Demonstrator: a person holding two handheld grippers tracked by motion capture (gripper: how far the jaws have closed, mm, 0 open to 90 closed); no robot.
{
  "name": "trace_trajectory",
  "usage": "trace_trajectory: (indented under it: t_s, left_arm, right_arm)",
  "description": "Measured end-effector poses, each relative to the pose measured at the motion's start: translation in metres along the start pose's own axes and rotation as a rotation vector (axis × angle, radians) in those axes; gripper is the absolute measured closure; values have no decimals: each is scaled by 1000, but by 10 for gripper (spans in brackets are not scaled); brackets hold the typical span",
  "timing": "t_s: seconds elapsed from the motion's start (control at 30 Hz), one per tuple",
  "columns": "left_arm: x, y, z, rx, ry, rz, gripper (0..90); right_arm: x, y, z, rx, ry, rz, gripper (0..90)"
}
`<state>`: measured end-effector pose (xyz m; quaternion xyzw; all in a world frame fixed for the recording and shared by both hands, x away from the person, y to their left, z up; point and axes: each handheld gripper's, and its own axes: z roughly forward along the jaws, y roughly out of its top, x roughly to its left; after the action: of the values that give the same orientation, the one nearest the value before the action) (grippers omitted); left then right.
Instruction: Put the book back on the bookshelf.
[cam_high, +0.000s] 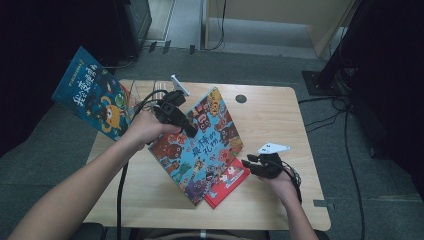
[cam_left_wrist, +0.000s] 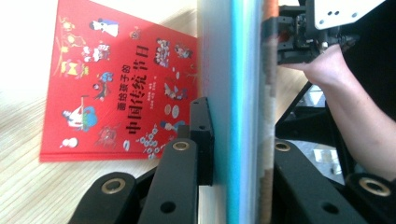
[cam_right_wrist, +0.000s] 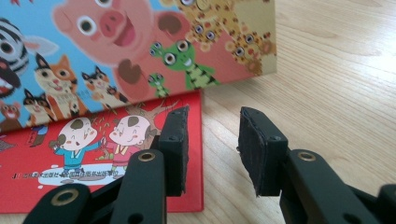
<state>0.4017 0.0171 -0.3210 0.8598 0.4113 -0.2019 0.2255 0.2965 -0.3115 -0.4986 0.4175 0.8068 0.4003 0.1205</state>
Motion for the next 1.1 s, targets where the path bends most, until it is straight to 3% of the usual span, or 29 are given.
trace_trajectory:
  t_s: [0.13,0.27,0.47,0.6,0.8,0.93,1.1]
  left_arm:
    - [-2,-8,-14,-3,19,7,816]
    - [-2,-22,-34,-62,46,12,815]
    - [4,-51,-58,-81,40,-32,815]
    - [7,-75,-70,-76,69,-58,816]
    - [15,-109,-84,-85,110,-90,814]
    - [19,-131,-95,-135,123,-142,814]
    - [29,-155,-112,-178,89,-201,815]
  right_arm:
    - [5,3,7,11,6,-15,588]
    - [10,8,14,9,12,-40,515]
    - [11,12,21,5,12,-60,490]
    - [12,17,29,12,3,-58,398]
    - [13,23,38,22,1,-55,367]
    - [13,26,42,18,3,-57,368]
    - [12,31,48,45,14,-78,370]
